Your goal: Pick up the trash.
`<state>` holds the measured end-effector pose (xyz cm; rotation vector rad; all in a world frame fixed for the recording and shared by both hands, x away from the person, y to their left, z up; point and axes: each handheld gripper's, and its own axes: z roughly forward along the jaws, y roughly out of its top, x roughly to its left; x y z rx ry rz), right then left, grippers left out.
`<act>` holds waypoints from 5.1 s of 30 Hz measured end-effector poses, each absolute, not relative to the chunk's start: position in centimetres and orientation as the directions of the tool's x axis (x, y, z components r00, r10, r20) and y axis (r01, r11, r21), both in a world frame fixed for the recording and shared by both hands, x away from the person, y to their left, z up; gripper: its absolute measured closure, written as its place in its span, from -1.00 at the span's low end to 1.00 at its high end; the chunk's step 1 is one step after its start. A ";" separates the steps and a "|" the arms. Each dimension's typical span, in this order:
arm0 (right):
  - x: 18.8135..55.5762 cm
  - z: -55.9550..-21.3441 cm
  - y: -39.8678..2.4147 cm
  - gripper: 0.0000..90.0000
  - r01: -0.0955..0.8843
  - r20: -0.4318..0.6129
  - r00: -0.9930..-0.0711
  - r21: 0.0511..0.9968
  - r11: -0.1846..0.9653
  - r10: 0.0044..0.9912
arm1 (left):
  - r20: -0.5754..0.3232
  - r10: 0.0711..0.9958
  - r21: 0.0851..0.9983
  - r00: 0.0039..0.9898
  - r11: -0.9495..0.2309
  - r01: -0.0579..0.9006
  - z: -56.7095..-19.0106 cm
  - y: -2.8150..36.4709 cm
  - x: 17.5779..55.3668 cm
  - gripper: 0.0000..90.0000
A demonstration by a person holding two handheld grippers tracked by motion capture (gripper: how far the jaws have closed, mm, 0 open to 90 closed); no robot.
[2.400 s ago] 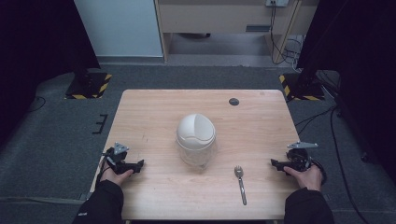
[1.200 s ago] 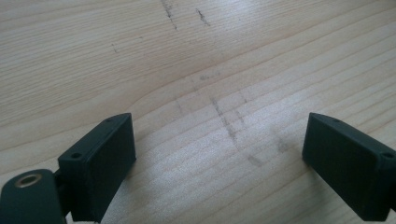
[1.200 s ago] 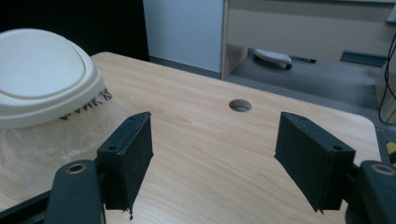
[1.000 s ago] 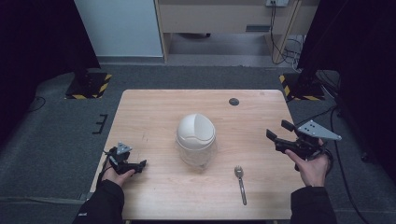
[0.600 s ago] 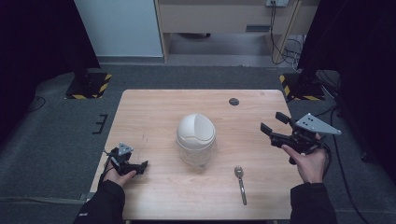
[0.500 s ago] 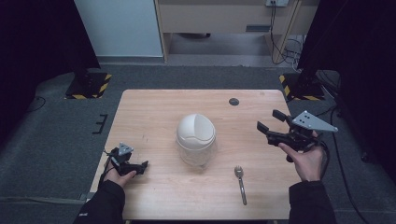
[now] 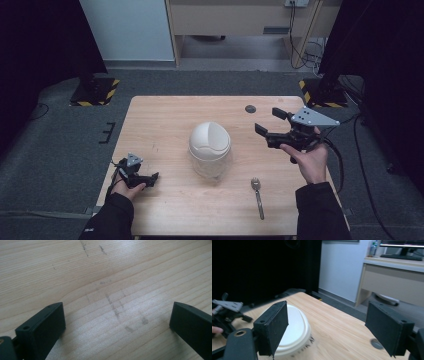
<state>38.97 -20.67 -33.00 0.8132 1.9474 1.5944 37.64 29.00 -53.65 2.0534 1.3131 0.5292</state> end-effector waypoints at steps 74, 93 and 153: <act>37.5 -38.5 -17.5 -0.30 0.309 0.065 -0.660 0.931 0.192 0.748 | -0.002 0.906 0.697 0.423 -0.302 0.651 -53.7 29.0 37.6 -1.00; 34.7 -45.5 -21.6 -0.22 0.516 0.107 -0.578 0.816 0.260 0.809 | -0.003 0.906 0.697 0.423 -0.302 0.651 -53.6 29.0 37.6 -1.00; 34.6 -49.8 -20.3 0.78 0.624 0.049 -0.612 0.644 0.443 0.789 | -0.005 0.905 0.697 0.426 -0.302 0.650 -53.6 29.0 37.6 -1.00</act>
